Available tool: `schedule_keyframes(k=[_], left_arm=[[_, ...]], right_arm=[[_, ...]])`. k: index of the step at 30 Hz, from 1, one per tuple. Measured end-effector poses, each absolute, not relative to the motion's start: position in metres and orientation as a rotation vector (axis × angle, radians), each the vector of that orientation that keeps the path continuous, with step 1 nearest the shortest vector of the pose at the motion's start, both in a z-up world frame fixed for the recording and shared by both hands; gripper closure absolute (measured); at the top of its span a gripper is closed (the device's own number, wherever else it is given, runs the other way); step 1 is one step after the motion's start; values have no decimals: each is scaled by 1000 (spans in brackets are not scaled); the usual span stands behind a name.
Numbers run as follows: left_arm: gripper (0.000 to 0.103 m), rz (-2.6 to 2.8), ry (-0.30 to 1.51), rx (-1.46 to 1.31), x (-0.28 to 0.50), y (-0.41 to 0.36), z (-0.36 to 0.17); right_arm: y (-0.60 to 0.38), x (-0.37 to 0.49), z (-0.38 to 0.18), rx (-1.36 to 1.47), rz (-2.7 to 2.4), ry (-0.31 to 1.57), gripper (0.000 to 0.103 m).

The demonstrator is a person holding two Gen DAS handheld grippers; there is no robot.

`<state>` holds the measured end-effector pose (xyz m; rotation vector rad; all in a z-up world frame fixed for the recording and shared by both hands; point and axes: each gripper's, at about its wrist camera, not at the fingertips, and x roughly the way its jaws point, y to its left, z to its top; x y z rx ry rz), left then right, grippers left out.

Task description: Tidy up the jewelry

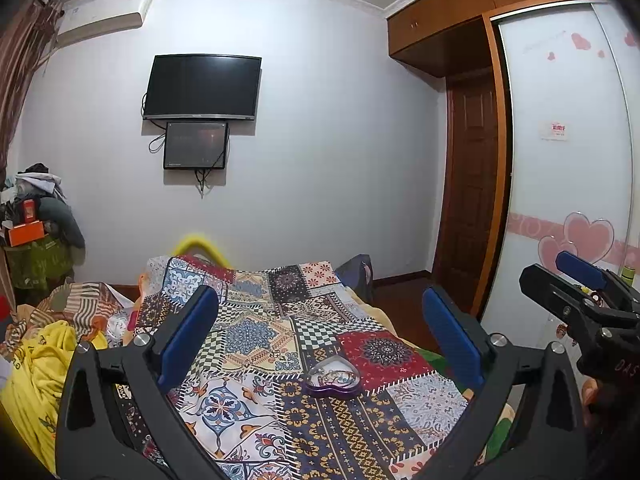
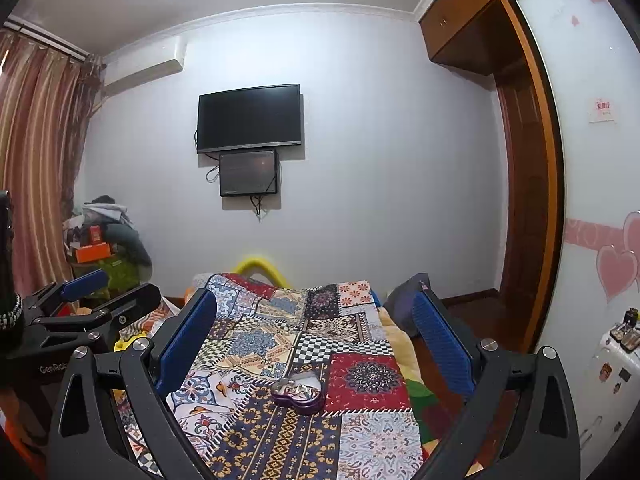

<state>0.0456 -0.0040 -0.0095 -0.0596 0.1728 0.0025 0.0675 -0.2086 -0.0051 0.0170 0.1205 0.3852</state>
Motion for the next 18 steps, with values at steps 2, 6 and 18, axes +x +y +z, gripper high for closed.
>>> schedule_keyframes(k=[2,6,18], left_arm=[[1,1,174,-61,46,-4,-10],[1,0,176,-63,47,-2,-10],[1,-16,189,-67,47,-2,-11]], right_arm=[[-209,68,-6,18,387,124,5],[-208,70,-7,8,383,130,5],[-205,69,-6,11,395,135,5]])
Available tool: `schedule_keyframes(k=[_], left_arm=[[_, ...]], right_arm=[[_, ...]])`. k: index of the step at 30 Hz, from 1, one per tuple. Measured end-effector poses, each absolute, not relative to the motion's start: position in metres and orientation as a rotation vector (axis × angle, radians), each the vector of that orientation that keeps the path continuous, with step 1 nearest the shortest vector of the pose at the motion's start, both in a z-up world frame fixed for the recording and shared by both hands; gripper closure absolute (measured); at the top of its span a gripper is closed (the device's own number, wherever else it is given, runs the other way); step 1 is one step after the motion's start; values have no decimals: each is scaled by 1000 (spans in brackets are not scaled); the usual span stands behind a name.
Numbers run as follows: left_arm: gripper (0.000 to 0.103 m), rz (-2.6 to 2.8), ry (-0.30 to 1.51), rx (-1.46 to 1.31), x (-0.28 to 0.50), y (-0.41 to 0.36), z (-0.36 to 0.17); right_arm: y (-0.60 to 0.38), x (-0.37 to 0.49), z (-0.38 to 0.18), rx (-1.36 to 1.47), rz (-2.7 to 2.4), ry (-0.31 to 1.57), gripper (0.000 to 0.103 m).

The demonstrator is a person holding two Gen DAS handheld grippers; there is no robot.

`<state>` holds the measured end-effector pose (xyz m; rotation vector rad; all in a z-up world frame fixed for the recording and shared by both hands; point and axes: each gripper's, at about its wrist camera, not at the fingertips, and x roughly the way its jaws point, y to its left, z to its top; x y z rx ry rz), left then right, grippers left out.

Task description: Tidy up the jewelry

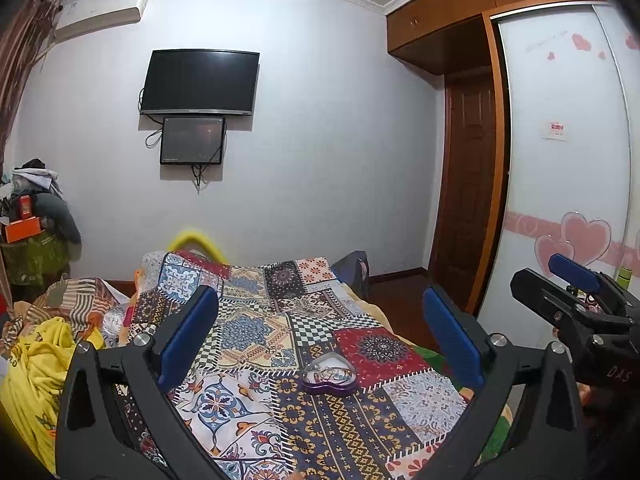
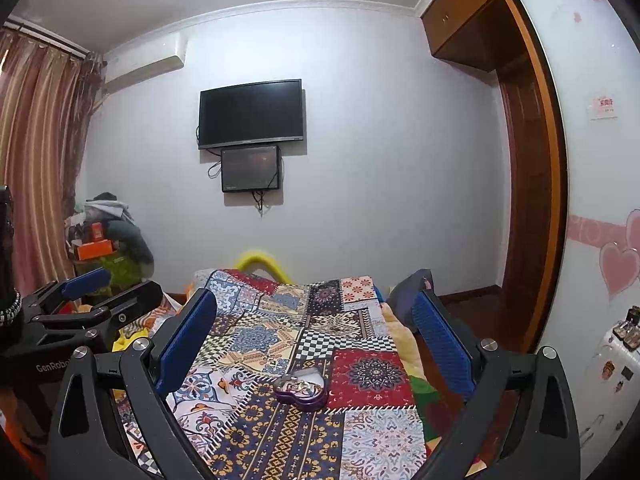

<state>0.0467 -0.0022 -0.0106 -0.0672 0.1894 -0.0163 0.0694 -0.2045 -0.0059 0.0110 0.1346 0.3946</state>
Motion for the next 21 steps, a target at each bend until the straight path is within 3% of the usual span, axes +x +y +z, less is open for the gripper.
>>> schedule_keyframes(k=[21], left_arm=[[1,-16,199,-81,49,-1,-14]], right_arm=[[-203,71,-8,8,397,131,5]])
